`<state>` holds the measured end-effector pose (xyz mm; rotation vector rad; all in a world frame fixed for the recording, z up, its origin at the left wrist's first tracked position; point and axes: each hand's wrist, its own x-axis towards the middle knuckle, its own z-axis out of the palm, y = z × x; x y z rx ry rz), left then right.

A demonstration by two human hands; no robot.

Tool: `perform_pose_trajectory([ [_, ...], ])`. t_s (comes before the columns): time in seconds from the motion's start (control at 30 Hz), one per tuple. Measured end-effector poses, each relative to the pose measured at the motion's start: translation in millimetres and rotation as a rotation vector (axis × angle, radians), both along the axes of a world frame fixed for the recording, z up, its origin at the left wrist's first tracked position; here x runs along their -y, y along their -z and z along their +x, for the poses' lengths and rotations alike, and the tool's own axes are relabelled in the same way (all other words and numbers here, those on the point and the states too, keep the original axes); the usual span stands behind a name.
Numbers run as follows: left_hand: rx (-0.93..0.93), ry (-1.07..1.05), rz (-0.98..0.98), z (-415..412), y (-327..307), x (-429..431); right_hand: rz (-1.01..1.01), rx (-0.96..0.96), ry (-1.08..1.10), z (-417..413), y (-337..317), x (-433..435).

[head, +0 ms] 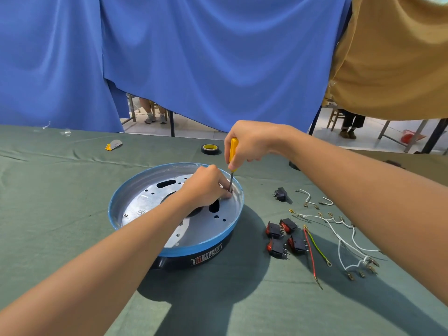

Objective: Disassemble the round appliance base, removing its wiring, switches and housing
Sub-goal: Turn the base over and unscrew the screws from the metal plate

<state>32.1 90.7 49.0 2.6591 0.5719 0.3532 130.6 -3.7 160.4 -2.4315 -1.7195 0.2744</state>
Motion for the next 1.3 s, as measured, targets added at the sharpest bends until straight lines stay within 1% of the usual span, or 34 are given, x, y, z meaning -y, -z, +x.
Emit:
perform_pose_trajectory([
  [0.1,0.037,-0.026,-0.034,1.4,3.0,1.7,0.038,-0.063,0.025,3.6,0.6,8.5],
  [0.17,0.043,-0.039,-0.011,2.0,5.2,3.5,0.06,-0.112,0.045,7.4,-0.4,14.6],
  [0.23,0.023,-0.047,0.07,1.7,6.7,5.9,0.083,-0.151,0.067,10.9,0.4,20.2],
  [0.37,-0.07,-0.016,0.329,0.7,6.6,9.2,0.141,-0.185,0.116,16.4,4.4,26.5],
  [0.43,-0.089,-0.009,0.364,0.1,5.6,10.3,0.158,-0.195,0.134,18.0,5.0,29.1],
  [0.47,-0.09,-0.004,0.348,-0.6,5.0,10.2,0.168,-0.194,0.141,18.9,5.0,30.1],
  [0.6,-0.061,0.032,0.167,-4.6,2.1,6.4,0.185,-0.174,0.154,20.1,5.9,32.0],
  [0.67,-0.054,0.033,0.159,-4.9,2.4,5.5,0.184,-0.166,0.151,20.3,7.3,32.2],
  [0.93,-0.027,0.094,0.342,-4.5,8.0,5.5,0.184,-0.172,0.168,22.1,14.1,32.7],
  [1.07,-0.068,0.091,0.546,-4.5,9.0,8.0,0.202,-0.175,0.163,21.5,13.6,32.9],
  [1.2,-0.081,0.155,0.721,-5.2,9.2,9.1,0.279,-0.175,0.166,22.7,11.6,36.0],
  [1.3,-0.072,0.141,0.708,-3.7,4.4,8.3,0.383,-0.227,0.194,25.1,10.7,39.0],
])
